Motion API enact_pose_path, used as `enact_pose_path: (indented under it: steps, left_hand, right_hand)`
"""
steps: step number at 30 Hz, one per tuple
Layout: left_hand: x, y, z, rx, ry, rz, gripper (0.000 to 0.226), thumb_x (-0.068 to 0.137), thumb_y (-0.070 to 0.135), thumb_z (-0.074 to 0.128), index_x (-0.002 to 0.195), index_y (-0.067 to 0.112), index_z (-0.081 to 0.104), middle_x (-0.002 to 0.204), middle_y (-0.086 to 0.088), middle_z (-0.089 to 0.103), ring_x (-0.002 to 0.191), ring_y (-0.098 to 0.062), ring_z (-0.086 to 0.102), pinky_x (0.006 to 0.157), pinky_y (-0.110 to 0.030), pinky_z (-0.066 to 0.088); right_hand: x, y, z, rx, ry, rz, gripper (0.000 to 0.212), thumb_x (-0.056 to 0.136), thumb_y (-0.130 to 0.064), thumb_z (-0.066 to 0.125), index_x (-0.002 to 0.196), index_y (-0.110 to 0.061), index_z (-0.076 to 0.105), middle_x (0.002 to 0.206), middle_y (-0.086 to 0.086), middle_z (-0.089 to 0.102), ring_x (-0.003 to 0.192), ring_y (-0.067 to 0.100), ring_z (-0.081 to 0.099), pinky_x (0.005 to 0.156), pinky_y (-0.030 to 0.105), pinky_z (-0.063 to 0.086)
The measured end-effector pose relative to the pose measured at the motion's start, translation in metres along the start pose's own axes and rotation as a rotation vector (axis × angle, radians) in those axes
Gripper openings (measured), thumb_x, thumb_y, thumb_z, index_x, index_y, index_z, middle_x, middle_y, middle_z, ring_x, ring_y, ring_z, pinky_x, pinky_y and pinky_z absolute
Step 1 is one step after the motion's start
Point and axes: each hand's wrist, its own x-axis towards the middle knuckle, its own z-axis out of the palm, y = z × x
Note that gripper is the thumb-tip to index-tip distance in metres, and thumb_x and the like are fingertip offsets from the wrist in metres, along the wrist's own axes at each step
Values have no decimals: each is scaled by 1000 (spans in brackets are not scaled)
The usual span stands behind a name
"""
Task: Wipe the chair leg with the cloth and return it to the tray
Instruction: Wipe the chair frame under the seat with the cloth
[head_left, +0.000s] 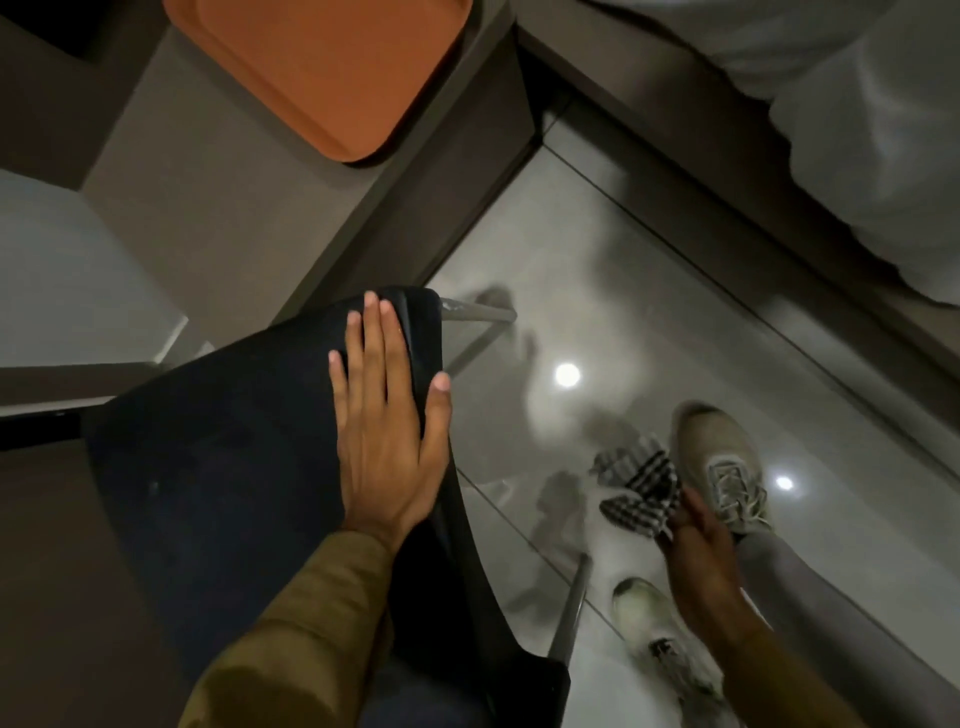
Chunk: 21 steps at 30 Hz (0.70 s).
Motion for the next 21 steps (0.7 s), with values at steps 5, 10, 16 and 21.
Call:
enact_pose_path:
  steps: [5, 10, 16, 21]
  left_hand:
    - [61, -2, -14, -10, -72, -3, 76, 109, 53, 19, 173, 17, 2, 184, 3, 0, 171, -14, -5, 141, -44, -3]
    - [76, 7, -12, 46, 13, -56, 70, 110, 45, 21, 173, 15, 12, 183, 1, 14, 170, -16, 8, 141, -46, 4]
    - [76, 6, -8, 16, 37, -55, 65, 112, 37, 20, 172, 13, 17, 182, -1, 18, 171, -16, 9, 141, -48, 4]
    - [78, 4, -5, 32, 33, -61, 66, 110, 38, 20, 172, 14, 18, 182, 0, 18, 171, -14, 8, 141, -46, 2]
  right_hand:
    - [10, -83, 44, -59, -51, -255, 38, 110, -2, 45, 136, -19, 66, 137, 5, 70, 130, 20, 66, 99, 22, 62]
    - [-5, -133, 126, -218, -180, -548, 39, 108, -5, 53, 136, -29, 67, 138, -17, 69, 134, -4, 62, 114, 18, 49]
    - [-11, -122, 225, -360, -518, -646, 43, 111, -3, 47, 151, -14, 54, 160, 0, 54, 155, 9, 44, 130, 35, 35]
    - [7, -105, 251, -318, -506, -634, 47, 111, -16, 49, 158, -22, 45, 168, -2, 44, 158, 5, 37, 130, 40, 35]
